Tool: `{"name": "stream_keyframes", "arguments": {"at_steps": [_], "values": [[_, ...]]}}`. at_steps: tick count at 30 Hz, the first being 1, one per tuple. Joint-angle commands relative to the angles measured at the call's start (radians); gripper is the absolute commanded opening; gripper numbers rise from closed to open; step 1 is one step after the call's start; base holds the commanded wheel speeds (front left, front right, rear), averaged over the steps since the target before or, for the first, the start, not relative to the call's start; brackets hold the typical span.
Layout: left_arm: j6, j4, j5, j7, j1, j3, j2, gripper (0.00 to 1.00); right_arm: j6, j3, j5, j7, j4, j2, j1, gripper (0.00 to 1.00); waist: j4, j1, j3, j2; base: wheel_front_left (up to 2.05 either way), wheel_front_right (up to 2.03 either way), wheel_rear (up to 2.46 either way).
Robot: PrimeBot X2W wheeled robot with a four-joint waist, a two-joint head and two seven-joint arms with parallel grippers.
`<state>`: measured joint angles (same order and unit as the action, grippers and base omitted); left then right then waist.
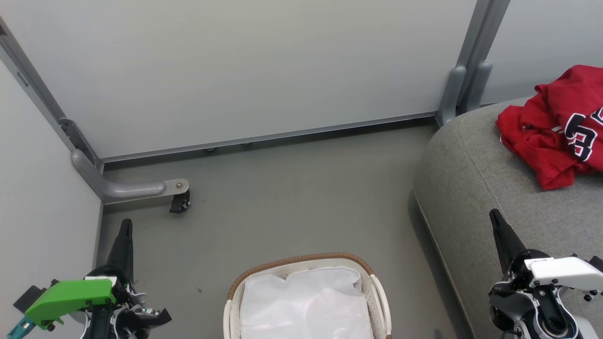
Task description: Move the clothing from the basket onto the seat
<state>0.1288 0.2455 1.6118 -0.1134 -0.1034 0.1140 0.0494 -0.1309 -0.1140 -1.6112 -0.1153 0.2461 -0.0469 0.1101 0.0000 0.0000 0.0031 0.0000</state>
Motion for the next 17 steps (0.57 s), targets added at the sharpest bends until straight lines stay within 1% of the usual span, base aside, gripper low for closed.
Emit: {"name": "stream_keyframes", "arguments": {"at_steps": [1, 17], "values": [[0.004, -0.001, 0.002, -0.005, -0.011, 0.003, 0.003, 0.00, 0.000, -0.002, -0.003, -0.001, -0.004, -0.006, -0.004, 0.00, 0.000, 0.0000, 0.000, 0.0000, 0.00, 0.00, 0.00], [0.004, -0.001, 0.002, -0.005, -0.011, 0.003, 0.003, 0.00, 0.000, -0.002, -0.003, -0.001, -0.004, -0.006, -0.004, 0.00, 0.000, 0.0000, 0.000, 0.0000, 0.00, 0.00, 0.00]]}}
